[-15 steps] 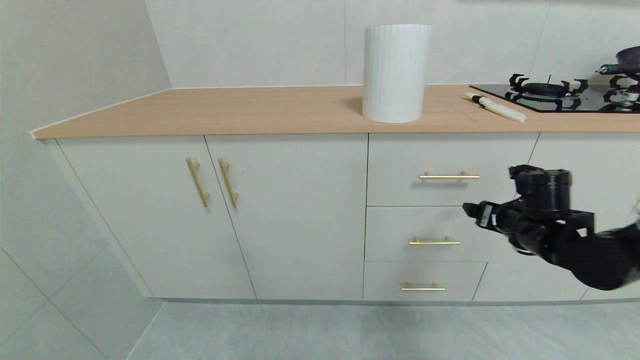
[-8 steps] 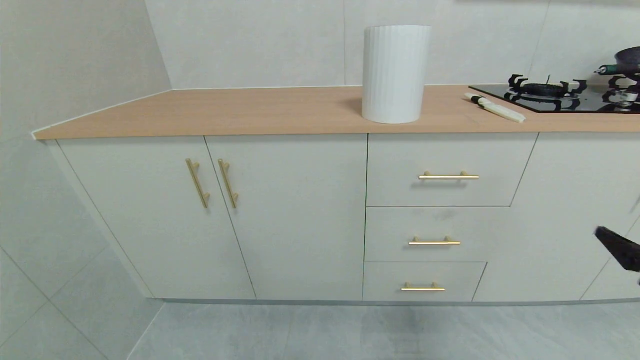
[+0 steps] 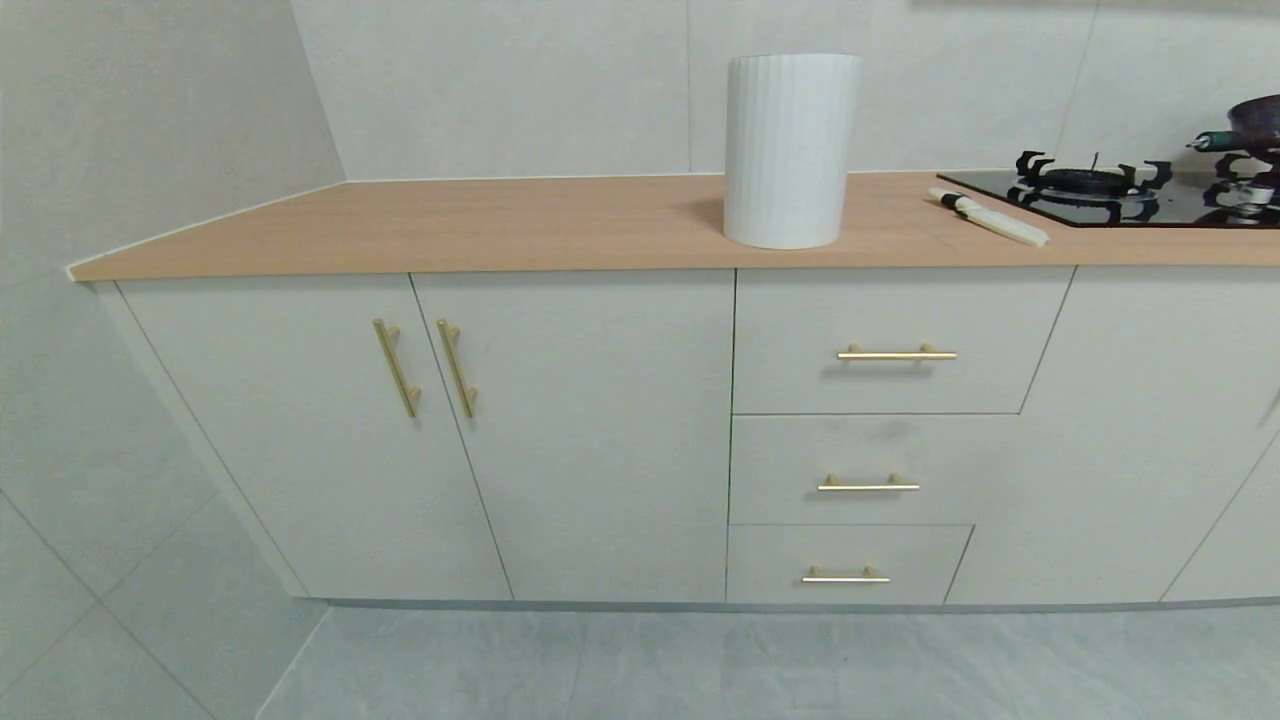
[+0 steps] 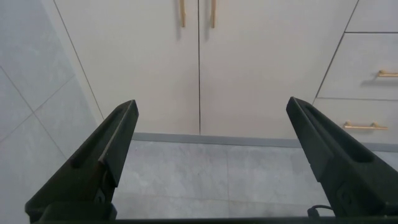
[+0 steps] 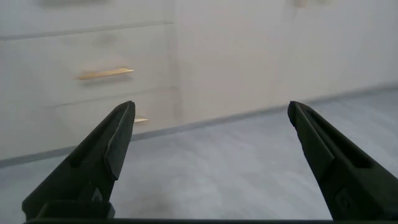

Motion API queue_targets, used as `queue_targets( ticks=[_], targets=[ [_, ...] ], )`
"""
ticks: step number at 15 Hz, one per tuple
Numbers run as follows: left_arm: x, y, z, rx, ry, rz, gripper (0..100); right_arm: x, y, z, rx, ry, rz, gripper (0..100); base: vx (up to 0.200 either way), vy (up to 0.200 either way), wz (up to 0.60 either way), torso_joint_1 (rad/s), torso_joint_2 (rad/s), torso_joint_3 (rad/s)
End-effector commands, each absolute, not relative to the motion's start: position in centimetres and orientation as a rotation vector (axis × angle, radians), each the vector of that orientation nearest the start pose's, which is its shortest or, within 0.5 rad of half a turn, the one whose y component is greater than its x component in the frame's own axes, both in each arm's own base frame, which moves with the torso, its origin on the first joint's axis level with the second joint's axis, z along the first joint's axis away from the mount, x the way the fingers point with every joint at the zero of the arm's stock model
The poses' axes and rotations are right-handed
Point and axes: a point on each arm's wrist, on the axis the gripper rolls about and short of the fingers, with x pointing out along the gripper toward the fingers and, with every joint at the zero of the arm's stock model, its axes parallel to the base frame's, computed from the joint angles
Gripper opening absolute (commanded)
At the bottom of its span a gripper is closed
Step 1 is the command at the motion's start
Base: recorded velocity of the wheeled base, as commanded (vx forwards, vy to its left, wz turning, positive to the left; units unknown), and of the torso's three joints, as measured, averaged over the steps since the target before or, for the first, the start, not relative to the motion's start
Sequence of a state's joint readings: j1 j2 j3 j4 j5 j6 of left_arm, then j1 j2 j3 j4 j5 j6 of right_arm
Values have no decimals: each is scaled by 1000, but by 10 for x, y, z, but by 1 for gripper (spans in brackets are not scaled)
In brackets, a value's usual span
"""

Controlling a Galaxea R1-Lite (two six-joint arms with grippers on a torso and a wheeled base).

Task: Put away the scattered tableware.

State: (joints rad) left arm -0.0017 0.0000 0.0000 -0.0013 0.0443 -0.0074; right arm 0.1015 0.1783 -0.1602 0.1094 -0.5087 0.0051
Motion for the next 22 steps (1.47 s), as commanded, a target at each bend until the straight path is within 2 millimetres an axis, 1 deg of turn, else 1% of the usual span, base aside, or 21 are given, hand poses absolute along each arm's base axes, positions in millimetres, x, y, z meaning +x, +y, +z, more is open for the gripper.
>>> queue_targets(
  ticks=[1,2,3,4,6,7,9,10,20,22],
  targets=[
    [-23,1,76,-8,-2,44,100,-28,-14,102,-23,67,-501,100,0,0,0,0,0,0],
    [-23,1,76,-8,-2,43,100,-31,-12,95,-21,54,-550,100,0,0,0,0,0,0],
    [-23,1,76,-8,-2,44,100,-34,-12,89,-48,33,-546,100,0,0,0,0,0,0],
    [-23,1,76,-8,-2,44,100,-34,-12,89,-48,33,-546,100,0,0,0,0,0,0],
    [-23,1,76,-8,-2,43,100,-27,-6,88,-67,-27,-256,100,0,0,0,0,0,0],
    [-23,1,76,-8,-2,43,100,-24,-3,83,-71,-40,-118,100,0,0,0,0,0,0],
    [-23,1,76,-8,-2,43,100,-23,1,80,-77,-42,24,100,0,0,0,0,0,0],
    [-23,1,76,6,-1,43,100,-23,1,79,-81,-31,56,100,0,0,0,0,0,0],
    [-23,1,76,-3,-2,43,100,-23,1,78,-76,-20,53,100,0,0,0,0,0,0],
    [-23,1,76,-5,-2,43,100,-23,1,78,-76,-20,53,100,200,0,0,-2,0,2]
  ],
)
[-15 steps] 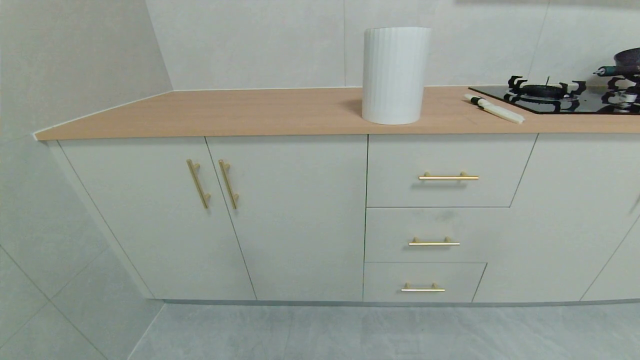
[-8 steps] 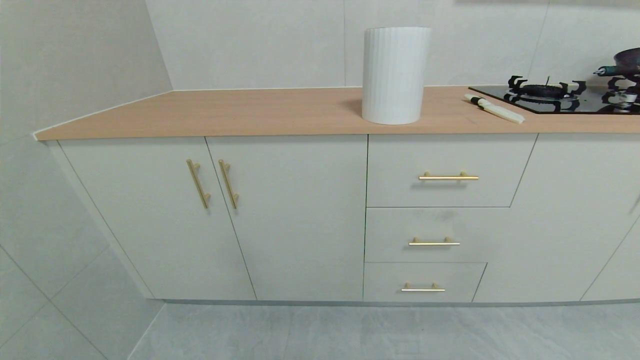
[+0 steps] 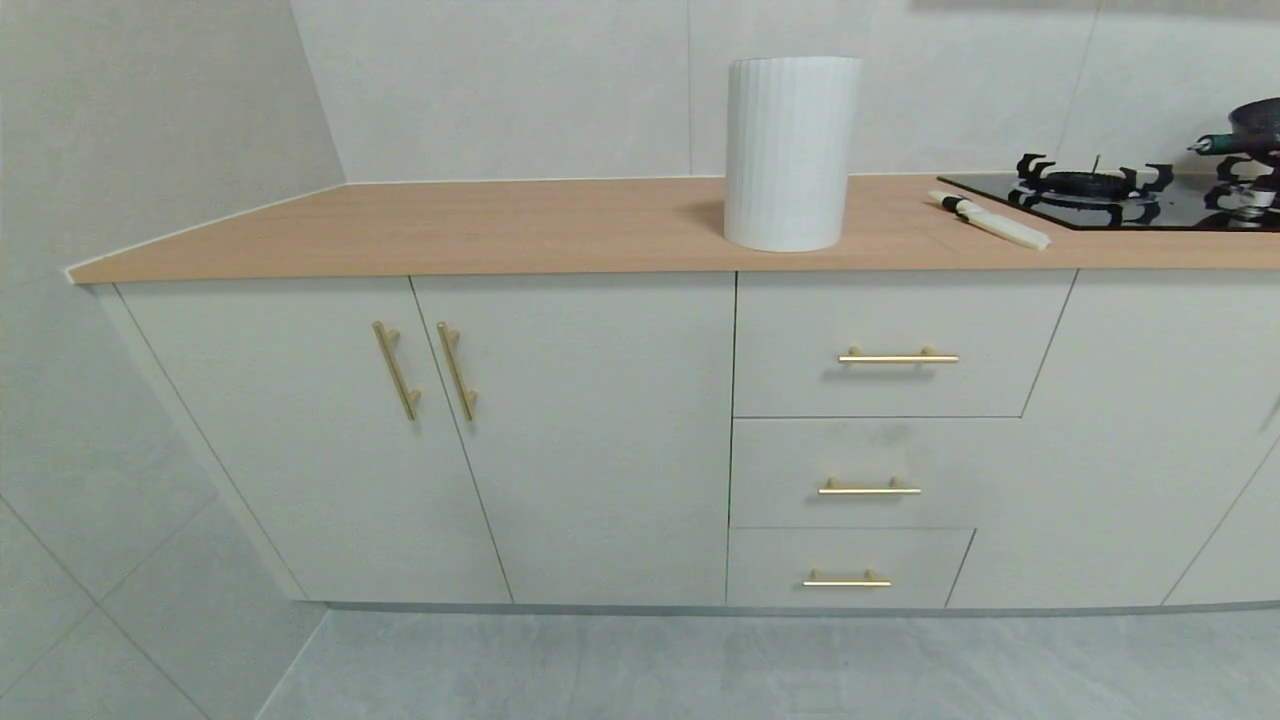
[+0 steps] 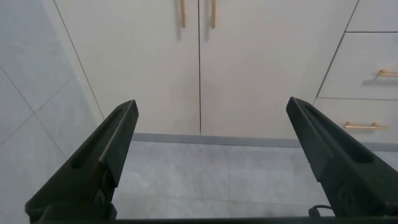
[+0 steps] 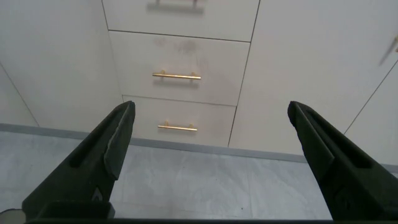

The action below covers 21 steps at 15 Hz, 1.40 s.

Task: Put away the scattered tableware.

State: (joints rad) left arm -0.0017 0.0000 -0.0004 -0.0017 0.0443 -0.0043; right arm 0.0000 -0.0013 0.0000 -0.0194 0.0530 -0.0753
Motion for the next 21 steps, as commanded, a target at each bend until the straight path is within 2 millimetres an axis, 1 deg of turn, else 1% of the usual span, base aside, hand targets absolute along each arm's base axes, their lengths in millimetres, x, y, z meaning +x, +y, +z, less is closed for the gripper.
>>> queue_targets(
  ticks=[1,19,21],
  targets=[
    [-23,1,76,-6,-2,43,100,-23,1,78,-77,-20,53,100,200,0,0,2,-7,-2],
    [-23,1,76,-9,-2,43,100,-23,1,78,-76,-20,53,100,200,0,0,3,1,1],
    [-23,1,76,-9,-2,44,100,-23,1,78,-76,-20,53,100,0,0,0,0,0,0]
  ],
)
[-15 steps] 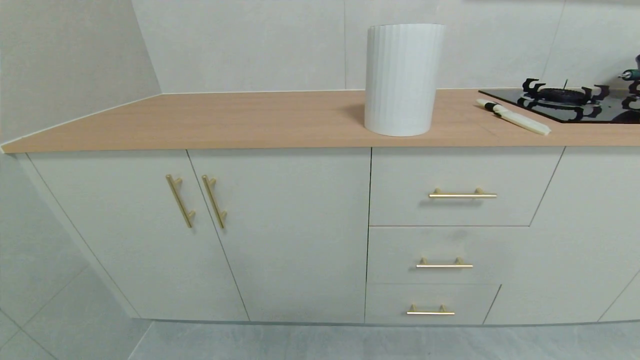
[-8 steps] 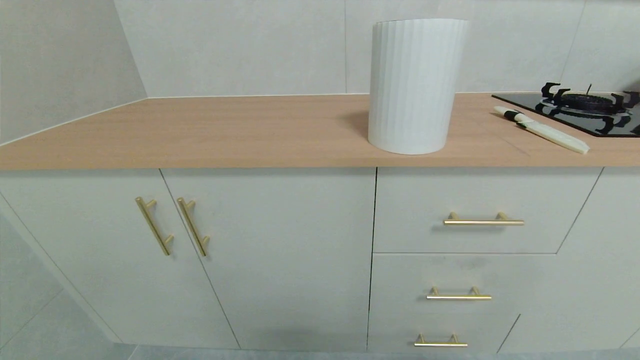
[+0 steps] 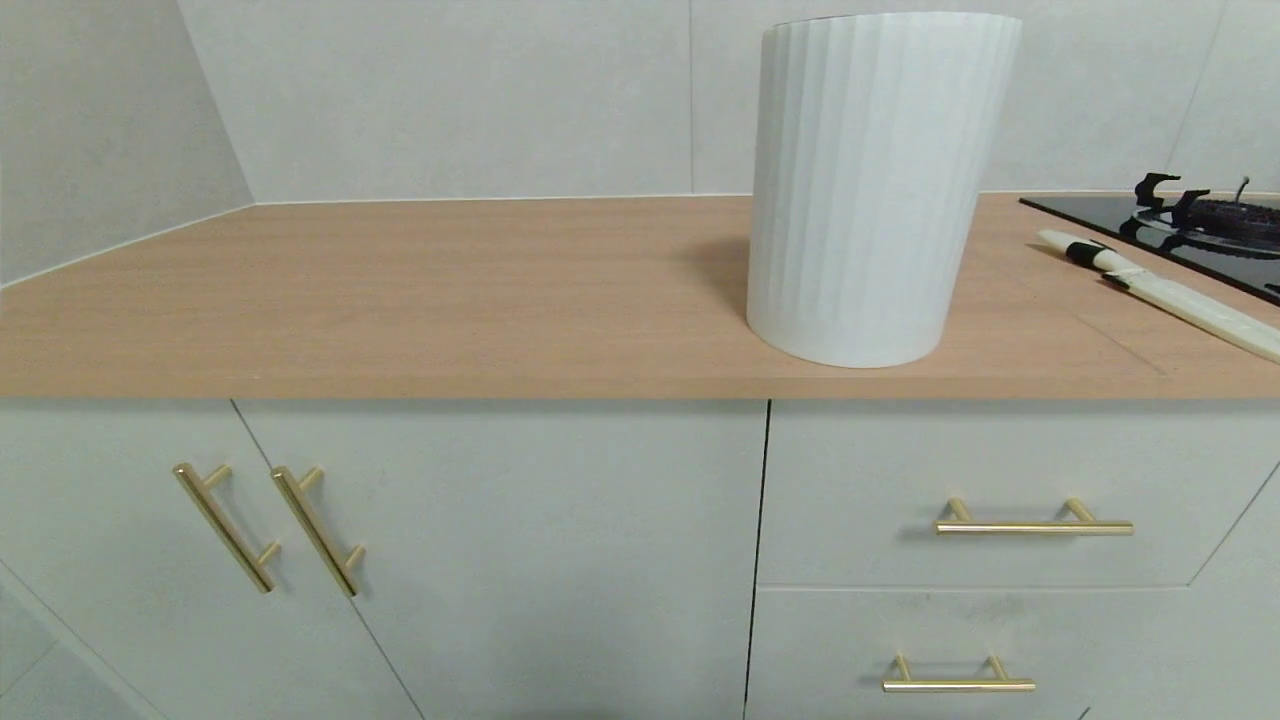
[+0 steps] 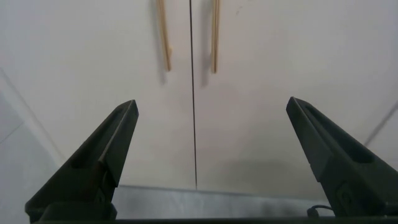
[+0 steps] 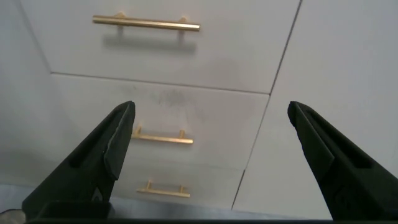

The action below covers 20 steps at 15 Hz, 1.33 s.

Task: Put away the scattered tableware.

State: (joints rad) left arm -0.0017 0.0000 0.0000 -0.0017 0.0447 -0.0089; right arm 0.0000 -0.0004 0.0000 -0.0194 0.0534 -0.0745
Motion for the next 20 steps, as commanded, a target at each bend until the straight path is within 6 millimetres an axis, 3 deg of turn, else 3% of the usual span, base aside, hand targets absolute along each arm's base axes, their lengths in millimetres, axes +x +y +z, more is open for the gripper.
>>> queue_targets(
  ticks=[1,5,14,20],
  targets=[
    [-23,1,76,-9,-3,44,100,-23,1,78,-76,-20,53,100,0,0,0,0,0,0],
    [-23,1,76,-9,-2,44,100,-23,1,78,-76,-20,53,100,0,0,0,0,0,0],
    [-23,1,76,-9,-2,44,100,-23,1,78,-74,-20,51,100,0,-200,0,2,1,2],
    [-23,1,76,-11,-3,44,100,-23,1,78,-76,-20,51,100,0,0,0,0,0,0]
  ],
)
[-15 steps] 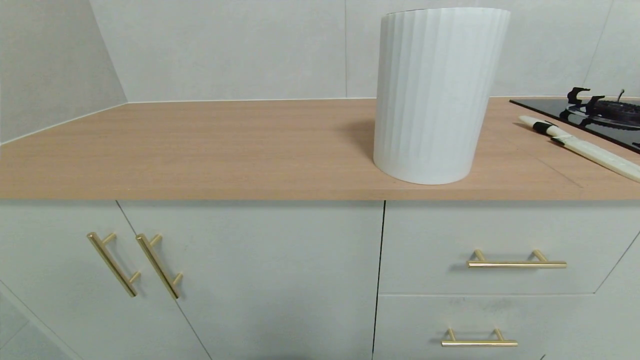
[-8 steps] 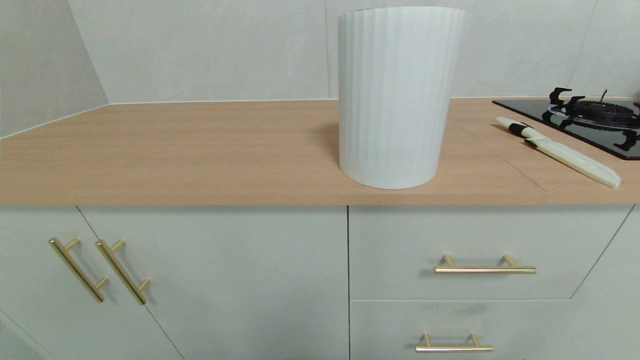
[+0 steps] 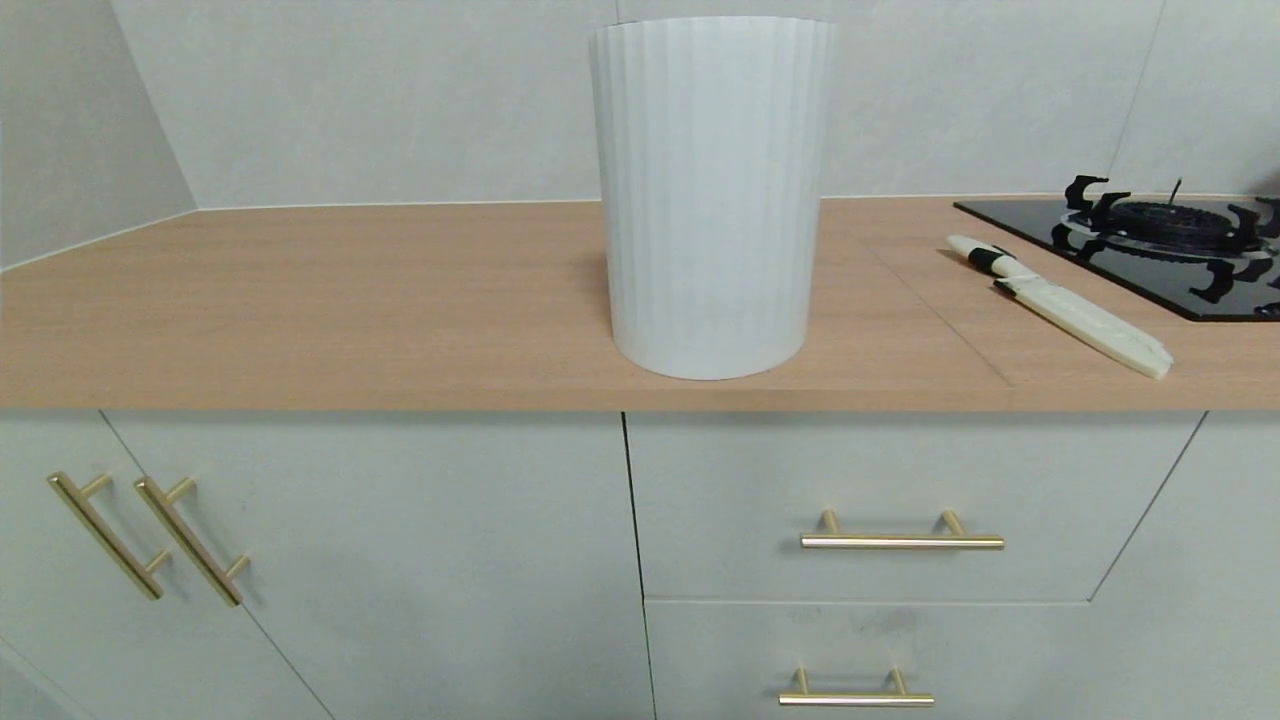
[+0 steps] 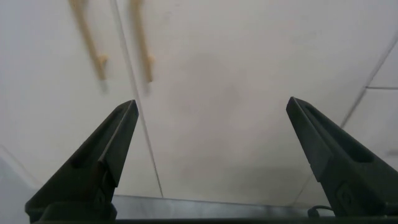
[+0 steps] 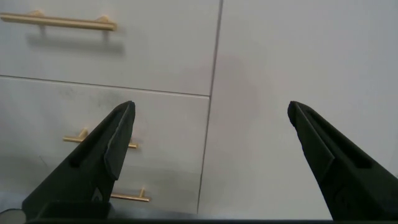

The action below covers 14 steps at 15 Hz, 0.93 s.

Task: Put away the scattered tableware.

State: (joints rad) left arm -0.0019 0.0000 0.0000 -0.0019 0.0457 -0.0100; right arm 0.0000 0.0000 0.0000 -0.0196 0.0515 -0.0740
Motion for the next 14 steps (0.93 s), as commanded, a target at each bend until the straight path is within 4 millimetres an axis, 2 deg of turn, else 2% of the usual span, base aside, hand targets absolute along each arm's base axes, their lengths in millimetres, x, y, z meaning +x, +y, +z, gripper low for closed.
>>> queue_targets(
  ticks=[1,6,10,14],
  targets=[
    [-23,1,76,-11,-3,44,100,-23,1,78,-74,-20,51,100,0,0,0,0,0,0],
    [-23,1,76,-9,-2,44,100,-23,1,78,-77,-20,51,100,0,0,0,0,0,0],
    [-23,1,76,-9,-2,44,100,-23,1,78,-77,-20,51,100,0,0,0,71,-243,-244],
    [-23,1,76,-9,-2,44,100,-23,1,78,-77,-20,51,100,0,0,0,171,-517,-295]
  ],
)
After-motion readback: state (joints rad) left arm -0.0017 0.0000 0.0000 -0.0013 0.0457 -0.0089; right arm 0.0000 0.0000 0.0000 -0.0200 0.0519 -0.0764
